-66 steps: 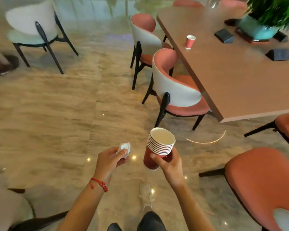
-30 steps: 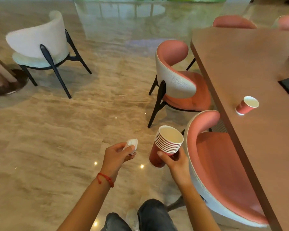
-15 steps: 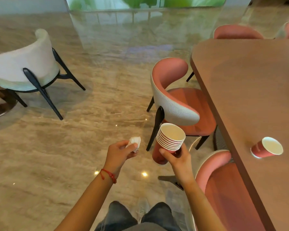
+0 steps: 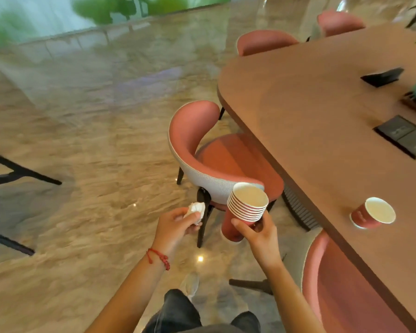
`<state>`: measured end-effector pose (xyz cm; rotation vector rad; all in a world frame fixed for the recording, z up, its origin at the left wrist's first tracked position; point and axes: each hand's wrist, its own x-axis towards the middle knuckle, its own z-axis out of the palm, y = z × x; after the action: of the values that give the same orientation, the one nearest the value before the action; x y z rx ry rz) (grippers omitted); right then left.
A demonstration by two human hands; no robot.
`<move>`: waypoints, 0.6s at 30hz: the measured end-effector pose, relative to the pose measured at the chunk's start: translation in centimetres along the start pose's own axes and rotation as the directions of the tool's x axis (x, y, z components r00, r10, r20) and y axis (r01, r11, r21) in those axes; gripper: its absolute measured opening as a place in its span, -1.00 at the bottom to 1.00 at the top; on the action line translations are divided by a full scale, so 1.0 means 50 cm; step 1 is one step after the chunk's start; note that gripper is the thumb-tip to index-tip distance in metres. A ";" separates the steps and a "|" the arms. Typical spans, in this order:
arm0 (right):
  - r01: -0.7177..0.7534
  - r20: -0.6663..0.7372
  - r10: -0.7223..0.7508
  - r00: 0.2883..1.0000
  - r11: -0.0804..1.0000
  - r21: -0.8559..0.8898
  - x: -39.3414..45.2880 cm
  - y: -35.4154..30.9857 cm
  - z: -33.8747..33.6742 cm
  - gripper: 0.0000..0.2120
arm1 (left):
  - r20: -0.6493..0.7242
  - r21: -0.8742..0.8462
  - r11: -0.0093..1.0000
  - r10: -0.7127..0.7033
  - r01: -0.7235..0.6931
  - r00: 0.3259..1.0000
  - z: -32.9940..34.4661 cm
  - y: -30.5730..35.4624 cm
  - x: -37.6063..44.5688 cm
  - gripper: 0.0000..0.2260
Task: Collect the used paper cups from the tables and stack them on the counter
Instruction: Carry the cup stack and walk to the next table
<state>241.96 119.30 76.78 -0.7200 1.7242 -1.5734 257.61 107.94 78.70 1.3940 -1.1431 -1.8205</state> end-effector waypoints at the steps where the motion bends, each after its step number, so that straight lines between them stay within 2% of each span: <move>1: 0.004 -0.051 -0.004 0.999 1.000 0.004 0.010 -0.002 0.008 -0.38 | 0.041 0.027 1.000 0.000 -0.001 0.999 0.003 0.017 0.026 -0.81; 4: -0.011 -0.183 0.020 0.983 0.999 0.050 0.027 -0.004 0.022 -0.31 | 0.171 0.092 0.995 0.012 -0.028 0.985 0.021 0.063 0.090 -0.89; 9: -0.010 -0.388 0.044 0.920 0.996 0.088 0.011 -0.008 0.019 -0.32 | 0.372 0.181 0.982 -0.026 -0.045 0.928 0.080 0.094 0.150 -0.96; 15: 0.031 -0.590 0.039 0.806 0.994 0.108 -0.025 -0.001 -0.021 -0.46 | 0.575 0.274 0.955 -0.069 -0.113 0.816 0.181 0.067 0.168 -0.82; 18: 0.045 -0.663 0.039 0.748 0.993 0.109 -0.047 -0.006 -0.051 -0.45 | 0.634 0.306 0.941 -0.090 -0.142 0.768 0.233 0.055 0.157 -0.80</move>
<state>241.37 122.66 77.45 -0.0711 2.0821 -2.0780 244.04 103.42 78.52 0.8996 -1.8884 -2.2376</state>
